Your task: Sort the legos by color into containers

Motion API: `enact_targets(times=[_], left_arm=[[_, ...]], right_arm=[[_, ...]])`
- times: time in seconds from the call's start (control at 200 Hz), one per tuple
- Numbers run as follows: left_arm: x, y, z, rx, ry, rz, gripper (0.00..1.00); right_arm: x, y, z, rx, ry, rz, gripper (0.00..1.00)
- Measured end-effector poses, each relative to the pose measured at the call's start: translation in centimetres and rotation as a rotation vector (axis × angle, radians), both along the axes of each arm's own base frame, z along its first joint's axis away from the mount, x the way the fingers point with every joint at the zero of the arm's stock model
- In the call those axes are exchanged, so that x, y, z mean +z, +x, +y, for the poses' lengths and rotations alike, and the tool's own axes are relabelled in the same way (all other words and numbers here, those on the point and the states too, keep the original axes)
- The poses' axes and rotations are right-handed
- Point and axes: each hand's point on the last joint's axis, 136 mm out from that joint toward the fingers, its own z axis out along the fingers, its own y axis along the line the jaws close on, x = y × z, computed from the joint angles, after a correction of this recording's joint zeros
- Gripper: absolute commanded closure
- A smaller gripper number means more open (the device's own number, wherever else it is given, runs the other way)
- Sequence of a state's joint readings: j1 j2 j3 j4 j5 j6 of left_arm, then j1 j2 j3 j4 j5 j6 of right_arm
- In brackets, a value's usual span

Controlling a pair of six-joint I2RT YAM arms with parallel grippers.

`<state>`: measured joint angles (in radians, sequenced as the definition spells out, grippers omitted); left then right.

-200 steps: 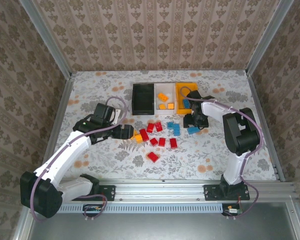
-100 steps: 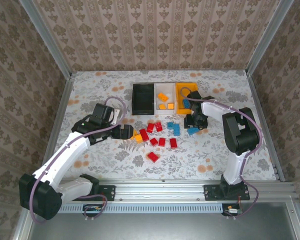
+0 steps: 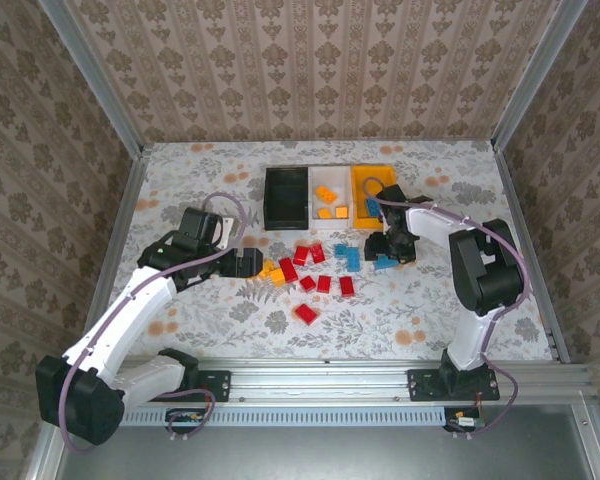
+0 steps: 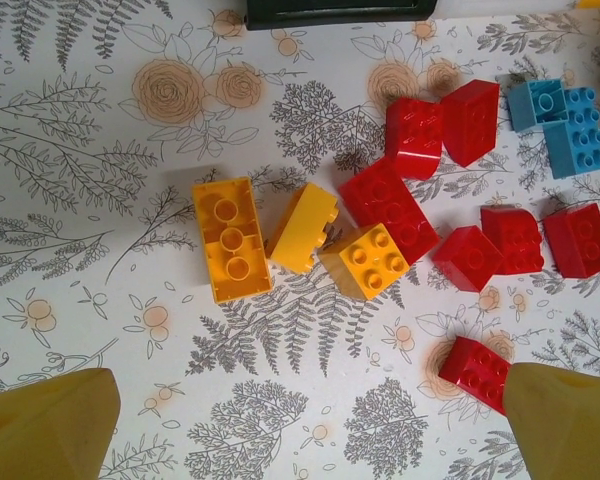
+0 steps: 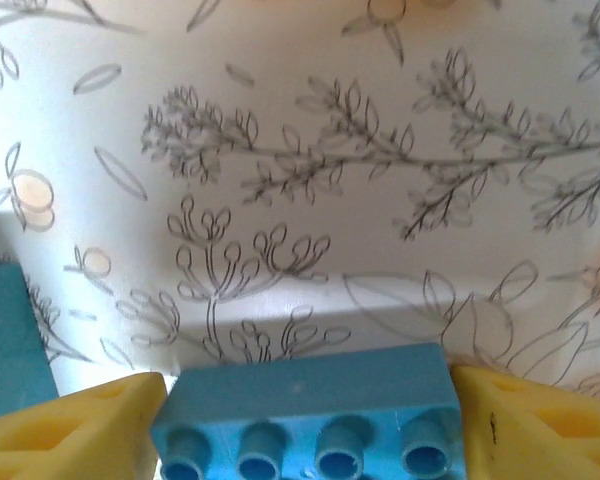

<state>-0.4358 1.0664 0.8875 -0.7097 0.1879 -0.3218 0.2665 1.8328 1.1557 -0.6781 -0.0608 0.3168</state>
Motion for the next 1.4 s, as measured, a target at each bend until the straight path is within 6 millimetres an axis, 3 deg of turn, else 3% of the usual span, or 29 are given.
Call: enact_targets(times=[0.24,0.455,0.645,0.775,0.895,1.07,1.17,1.28,1.4], left_arm=[[-0.1,-0.2,-0.2,-0.008,-0.01,0.008,0.0],[0.1,-0.7,-0.2,-0.015,-0.028,-0.003,0.0],[1.0,-1.3,0.0,-0.005,-0.058,-0.034,0.0],[1.0,-1.5,-0.1,-0.002,-0.071,-0.034,0.0],[0.7,-1.7,-0.2,0.005,-0.086,-0.017,0.0],[1.0,-1.6,-0.8,0.009,-0.127,-0.012,0.0],[1.3,-1.6,-1.2,0.009,-0.156,-0.005,0.0],[1.5,-1.7,-1.7,0.008,-0.184,0.003,0.0],[1.7,-1.8,-2.1,0.015,-0.212,0.018,0.0]], right_arm=[[0.0,-1.6,0.6,0.017,0.018,0.024,0.27],[0.1,-1.4,0.5,0.004,0.008,0.018,0.41],[1.0,-1.8,0.2,-0.024,0.0,0.01,0.42],[3.8,-1.9,0.1,-0.037,0.019,-0.049,0.42],[7.7,-1.6,0.2,-0.04,0.04,-0.12,0.42],[14.7,1.9,0.9,-0.045,0.076,-0.292,0.42],[17.7,3.5,1.1,-0.049,0.085,-0.371,0.42],[19.5,5.1,1.2,-0.051,0.078,-0.42,0.42],[19.1,7.0,1.3,-0.052,0.053,-0.42,0.42]])
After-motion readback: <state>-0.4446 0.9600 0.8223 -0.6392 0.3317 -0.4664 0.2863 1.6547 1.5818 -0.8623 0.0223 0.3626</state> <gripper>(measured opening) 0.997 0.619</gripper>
